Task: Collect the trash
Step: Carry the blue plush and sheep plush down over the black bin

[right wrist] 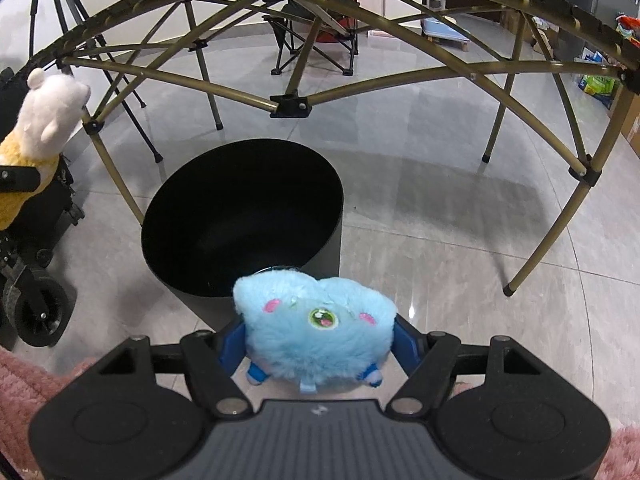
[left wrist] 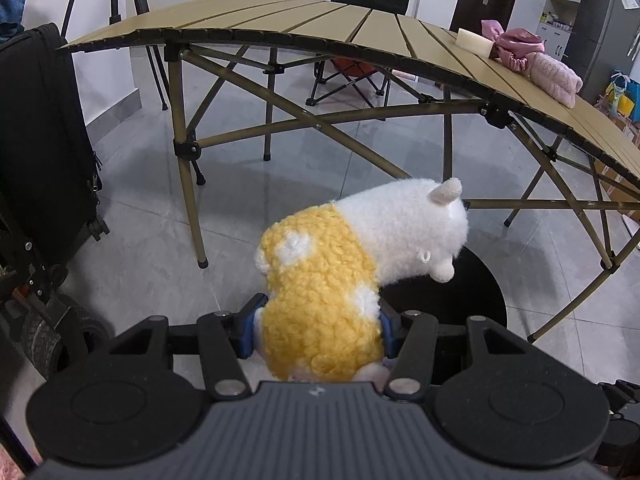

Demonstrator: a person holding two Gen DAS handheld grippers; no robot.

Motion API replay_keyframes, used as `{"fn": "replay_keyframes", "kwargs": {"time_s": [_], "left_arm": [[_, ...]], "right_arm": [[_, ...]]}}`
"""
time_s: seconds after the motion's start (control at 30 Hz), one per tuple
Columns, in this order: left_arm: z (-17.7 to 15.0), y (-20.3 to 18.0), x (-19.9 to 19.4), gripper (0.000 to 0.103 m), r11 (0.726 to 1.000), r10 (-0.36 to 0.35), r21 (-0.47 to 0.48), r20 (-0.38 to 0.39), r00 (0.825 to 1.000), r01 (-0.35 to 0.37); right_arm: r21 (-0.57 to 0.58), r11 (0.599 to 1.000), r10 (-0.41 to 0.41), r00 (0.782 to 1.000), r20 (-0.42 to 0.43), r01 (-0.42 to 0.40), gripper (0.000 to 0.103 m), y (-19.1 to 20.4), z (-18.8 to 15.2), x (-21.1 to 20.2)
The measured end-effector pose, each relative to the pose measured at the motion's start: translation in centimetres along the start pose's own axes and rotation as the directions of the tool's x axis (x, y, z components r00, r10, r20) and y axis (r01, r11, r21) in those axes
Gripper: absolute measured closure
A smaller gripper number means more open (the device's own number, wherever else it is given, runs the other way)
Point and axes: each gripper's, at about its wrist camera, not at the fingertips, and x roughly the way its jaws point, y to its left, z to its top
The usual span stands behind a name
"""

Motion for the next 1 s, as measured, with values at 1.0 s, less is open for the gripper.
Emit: {"fn": "replay_keyframes", "kwargs": {"time_s": [1.0], "left_arm": [[1.7,3.2,2.2,0.048,0.994,0.022,-0.110,-0.041,0.999,-0.026]], "right_arm": [[-0.071,0.997,0.014,1.000,-0.014,-0.015,0.032,2.4,6.1,2.9]]}}
